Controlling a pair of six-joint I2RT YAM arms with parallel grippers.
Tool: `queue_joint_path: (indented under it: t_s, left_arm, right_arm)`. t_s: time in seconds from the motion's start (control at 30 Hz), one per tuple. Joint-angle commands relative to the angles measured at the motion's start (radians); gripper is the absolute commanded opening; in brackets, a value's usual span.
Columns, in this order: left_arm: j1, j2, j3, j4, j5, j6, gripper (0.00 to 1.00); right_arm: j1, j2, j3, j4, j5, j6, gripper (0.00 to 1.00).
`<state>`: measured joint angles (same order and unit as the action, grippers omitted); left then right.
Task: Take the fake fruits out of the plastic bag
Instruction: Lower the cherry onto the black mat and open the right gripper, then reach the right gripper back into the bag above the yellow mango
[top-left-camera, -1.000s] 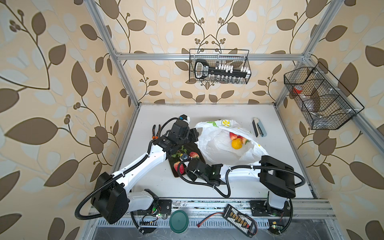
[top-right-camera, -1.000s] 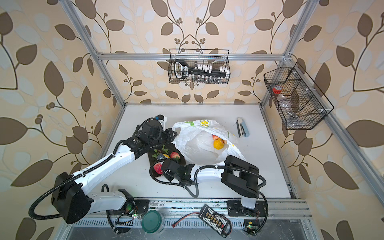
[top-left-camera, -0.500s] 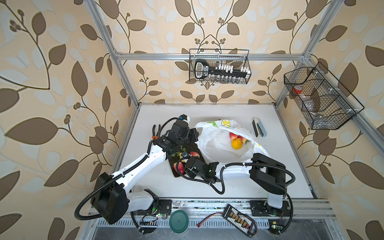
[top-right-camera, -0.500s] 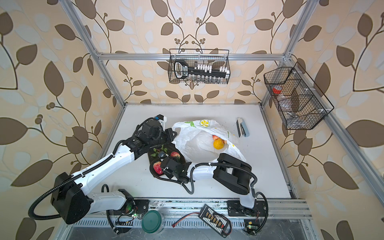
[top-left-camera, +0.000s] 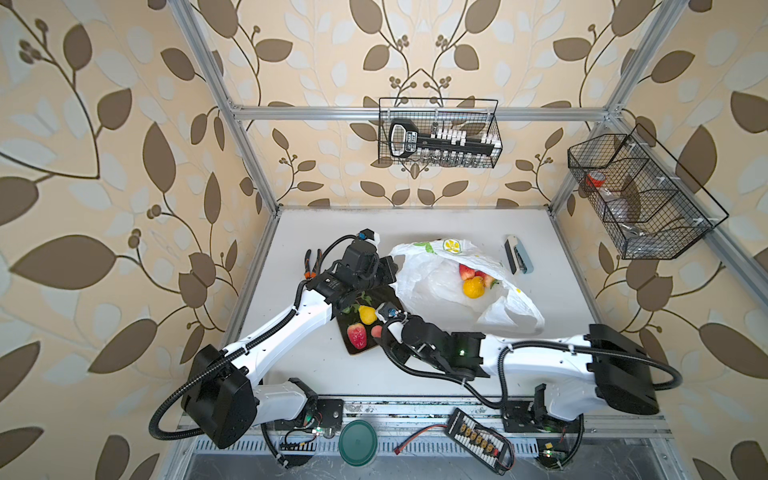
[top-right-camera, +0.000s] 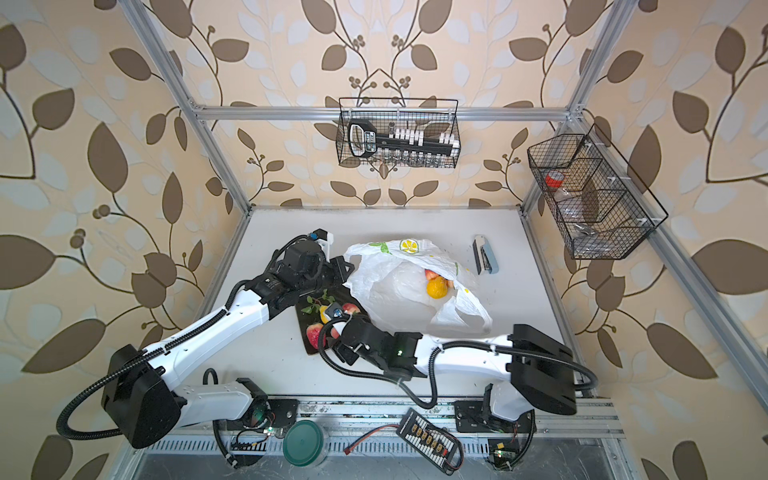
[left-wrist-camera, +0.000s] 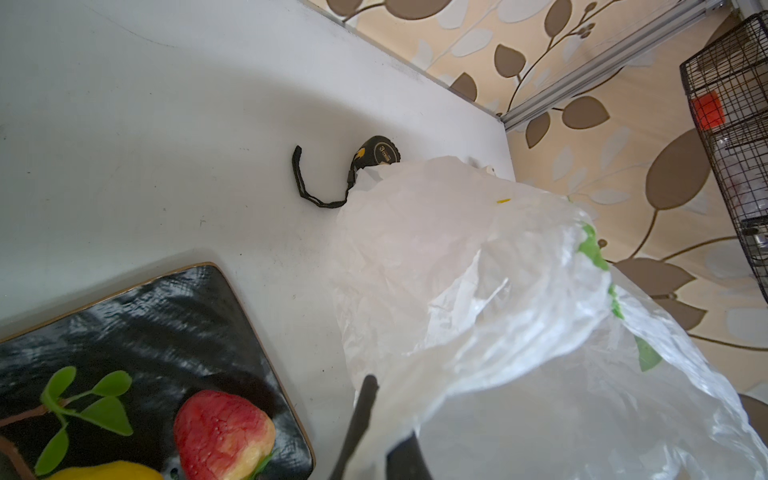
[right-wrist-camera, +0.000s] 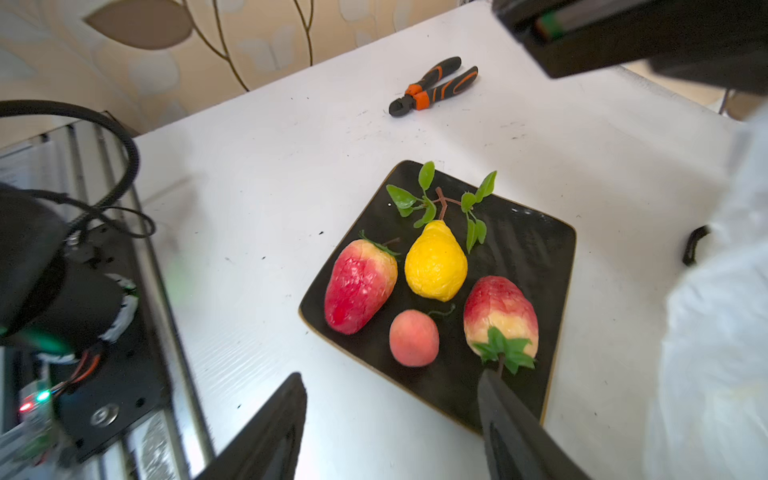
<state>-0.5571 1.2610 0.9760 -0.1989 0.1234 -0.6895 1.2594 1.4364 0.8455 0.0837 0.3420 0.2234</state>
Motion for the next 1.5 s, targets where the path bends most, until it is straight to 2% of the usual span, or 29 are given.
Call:
queue_joint_path:
  t_s: [0.0, 0.2, 0.33, 0.43, 0.57, 0.9, 1.03, 1.1, 1.2, 1.3, 1.37, 1.47]
  left_arm:
    - [-0.006, -0.028, 0.023, 0.019, -0.010, 0.008, 0.00]
    - [-0.006, -0.023, 0.018, 0.030, -0.001, 0.003, 0.00]
    - [-0.007, -0.023, 0.015, 0.032, 0.002, 0.002, 0.00]
    - [-0.007, -0.025, 0.012, 0.032, 0.003, 0.003, 0.00]
    - [-0.007, -0.028, 0.010, 0.033, 0.003, 0.001, 0.00]
    - [-0.006, -0.038, 0.007, 0.029, 0.010, 0.001, 0.00]
    - [-0.007, -0.037, 0.013, 0.027, 0.015, 0.001, 0.00]
    - [-0.007, -0.037, 0.016, 0.024, 0.017, 0.003, 0.00]
    - [-0.006, -0.038, 0.021, 0.019, 0.022, 0.004, 0.00]
    - [-0.007, -0.044, 0.020, 0.018, 0.022, 0.004, 0.00]
    - [-0.007, -0.045, 0.018, 0.017, 0.025, 0.002, 0.00]
    - [-0.012, -0.048, 0.011, 0.018, 0.032, -0.005, 0.00]
  right_arm:
    - [0.014, -0.112, -0.062, -0.111, 0.012, 0.028, 0.64]
    - [0.010, -0.313, -0.036, -0.302, 0.151, 0.093, 0.59]
    - [-0.039, -0.345, 0.036, -0.442, 0.224, 0.189, 0.56]
    - [-0.100, -0.316, 0.112, -0.546, 0.236, 0.263, 0.54]
    - [-0.170, -0.268, 0.177, -0.591, 0.239, 0.303, 0.54]
    - [-0.358, -0.119, 0.254, -0.651, 0.109, 0.298, 0.48]
    - [-0.399, -0.031, 0.263, -0.651, 0.111, 0.307, 0.47]
    - [-0.418, 0.022, 0.265, -0.648, 0.126, 0.308, 0.47]
    - [-0.437, 0.087, 0.270, -0.653, 0.208, 0.328, 0.48]
    - [-0.450, 0.130, 0.257, -0.662, 0.302, 0.365, 0.57]
    - [-0.457, 0.151, 0.248, -0.677, 0.348, 0.411, 0.60]
    - [-0.482, 0.194, 0.250, -0.734, 0.393, 0.514, 0.68]
